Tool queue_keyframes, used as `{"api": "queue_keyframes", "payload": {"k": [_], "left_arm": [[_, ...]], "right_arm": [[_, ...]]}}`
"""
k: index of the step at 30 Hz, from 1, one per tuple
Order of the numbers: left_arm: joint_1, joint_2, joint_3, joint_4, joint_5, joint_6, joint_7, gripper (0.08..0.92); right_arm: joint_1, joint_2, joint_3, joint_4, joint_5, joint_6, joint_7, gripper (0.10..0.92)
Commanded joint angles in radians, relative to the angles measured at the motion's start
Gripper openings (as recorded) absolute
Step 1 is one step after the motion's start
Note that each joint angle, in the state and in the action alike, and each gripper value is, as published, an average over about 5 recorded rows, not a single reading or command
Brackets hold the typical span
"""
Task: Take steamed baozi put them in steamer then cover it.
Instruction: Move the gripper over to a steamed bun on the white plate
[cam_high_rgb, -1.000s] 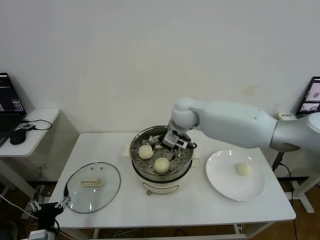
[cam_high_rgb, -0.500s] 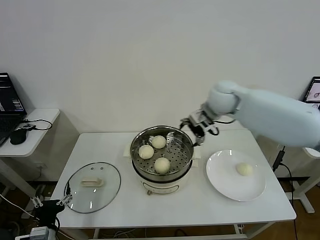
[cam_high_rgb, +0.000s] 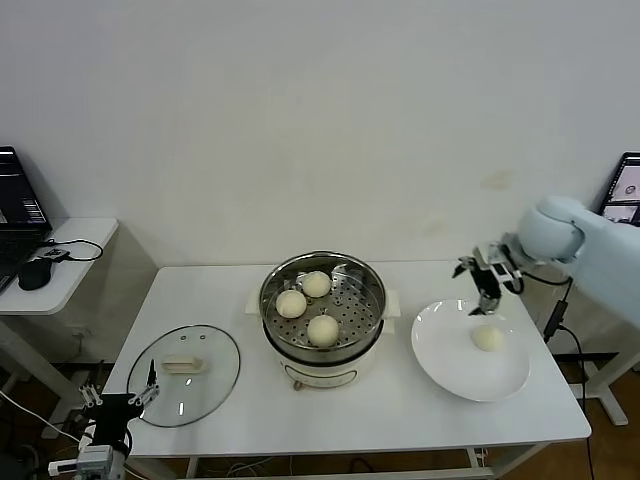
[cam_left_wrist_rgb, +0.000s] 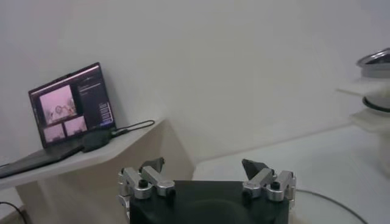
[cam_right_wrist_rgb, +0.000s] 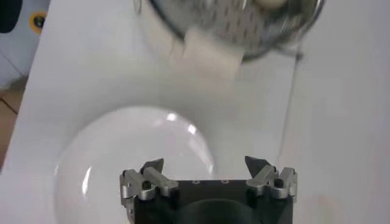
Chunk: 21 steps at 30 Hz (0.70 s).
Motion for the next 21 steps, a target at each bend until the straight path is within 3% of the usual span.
{"api": "queue_keyframes", "payload": {"k": [1,21], "left_arm": [[0.002,0.004,-0.004,0.004,0.005,0.003,0.000,0.823],[0.018,-0.006,-0.021,0.005,0.011,0.004,0.000,0.823]], "right_arm": [[-0.340,-0.027,0.260,-0.157,-0.171,0.045,-0.006,0.823],[-0.442,0.195,0.394,-0.390,-0.321,0.098,0.023,0.823]]}}
